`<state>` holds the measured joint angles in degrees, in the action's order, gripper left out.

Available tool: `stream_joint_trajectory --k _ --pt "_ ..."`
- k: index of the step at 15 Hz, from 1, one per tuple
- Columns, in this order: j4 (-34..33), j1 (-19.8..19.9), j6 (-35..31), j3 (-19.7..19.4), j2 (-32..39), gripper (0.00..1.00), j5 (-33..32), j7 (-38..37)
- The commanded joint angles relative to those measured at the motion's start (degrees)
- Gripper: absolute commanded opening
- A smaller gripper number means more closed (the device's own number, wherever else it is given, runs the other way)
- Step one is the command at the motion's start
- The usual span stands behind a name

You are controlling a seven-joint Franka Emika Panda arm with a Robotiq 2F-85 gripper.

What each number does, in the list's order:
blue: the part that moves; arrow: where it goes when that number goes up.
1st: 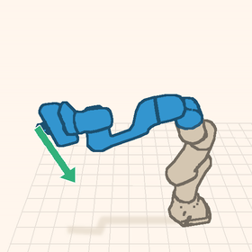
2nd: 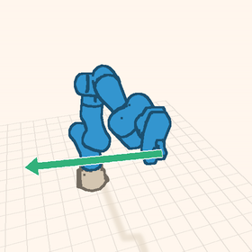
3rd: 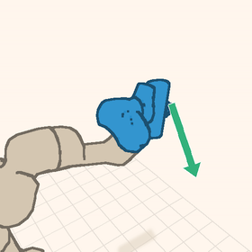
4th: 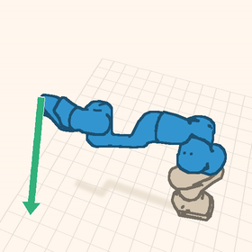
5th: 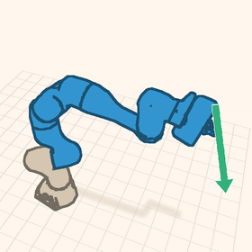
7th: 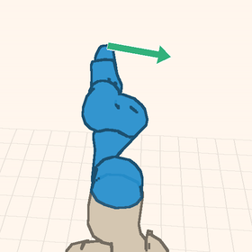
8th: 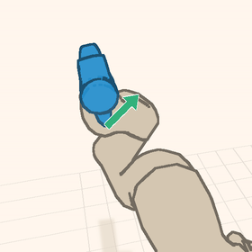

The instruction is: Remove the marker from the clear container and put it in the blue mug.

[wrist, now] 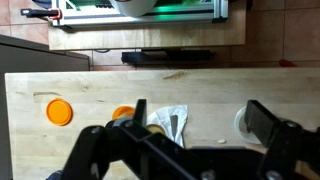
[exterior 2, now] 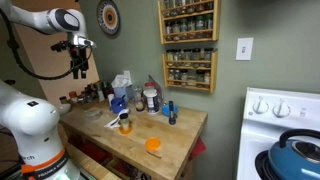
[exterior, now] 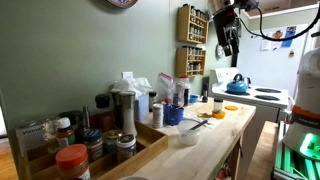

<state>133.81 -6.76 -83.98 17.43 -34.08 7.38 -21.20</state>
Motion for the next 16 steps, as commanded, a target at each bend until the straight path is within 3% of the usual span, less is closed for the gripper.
stream_joint_trajectory --k 1,13,15,16 --pt "-0.07 -0.44 0.05 -0.35 0.11 1.00 -0.17 -0.19" --pt "-0.08 -0.43 0.05 -0.35 0.11 1.00 -0.17 -0.19" --pt "0.78 -1.86 -1.71 1.28 0.60 1.00 2.80 -1.60" --pt "2.23 -2.88 -3.82 3.99 0.90 1.00 3.82 -3.96"
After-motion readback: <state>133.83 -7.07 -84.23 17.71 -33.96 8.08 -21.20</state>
